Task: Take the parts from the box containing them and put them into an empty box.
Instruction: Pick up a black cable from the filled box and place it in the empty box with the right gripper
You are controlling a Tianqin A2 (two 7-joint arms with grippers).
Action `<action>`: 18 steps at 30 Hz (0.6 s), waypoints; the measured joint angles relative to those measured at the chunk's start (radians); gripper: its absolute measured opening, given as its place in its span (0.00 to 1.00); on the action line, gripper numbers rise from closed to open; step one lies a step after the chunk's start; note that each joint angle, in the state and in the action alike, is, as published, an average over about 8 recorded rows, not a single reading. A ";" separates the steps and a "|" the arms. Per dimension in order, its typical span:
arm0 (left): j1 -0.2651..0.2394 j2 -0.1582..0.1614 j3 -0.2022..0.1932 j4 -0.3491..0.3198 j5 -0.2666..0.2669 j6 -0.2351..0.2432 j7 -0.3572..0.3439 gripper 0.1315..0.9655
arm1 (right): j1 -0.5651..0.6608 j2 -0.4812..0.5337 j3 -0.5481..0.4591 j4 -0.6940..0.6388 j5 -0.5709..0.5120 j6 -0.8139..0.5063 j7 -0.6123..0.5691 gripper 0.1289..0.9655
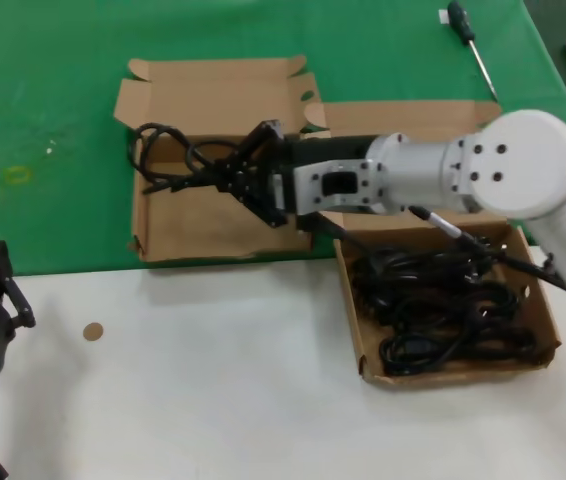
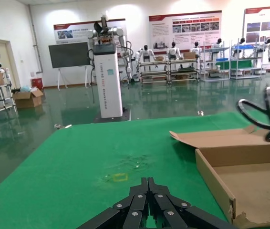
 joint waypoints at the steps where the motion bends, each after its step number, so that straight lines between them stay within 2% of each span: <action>1: 0.000 0.000 0.000 0.000 0.000 0.000 0.000 0.02 | 0.005 -0.012 -0.004 -0.013 -0.004 0.006 -0.003 0.04; 18: 0.000 0.000 0.000 0.000 0.000 0.000 0.000 0.02 | 0.079 -0.125 -0.025 -0.269 -0.010 0.086 -0.141 0.04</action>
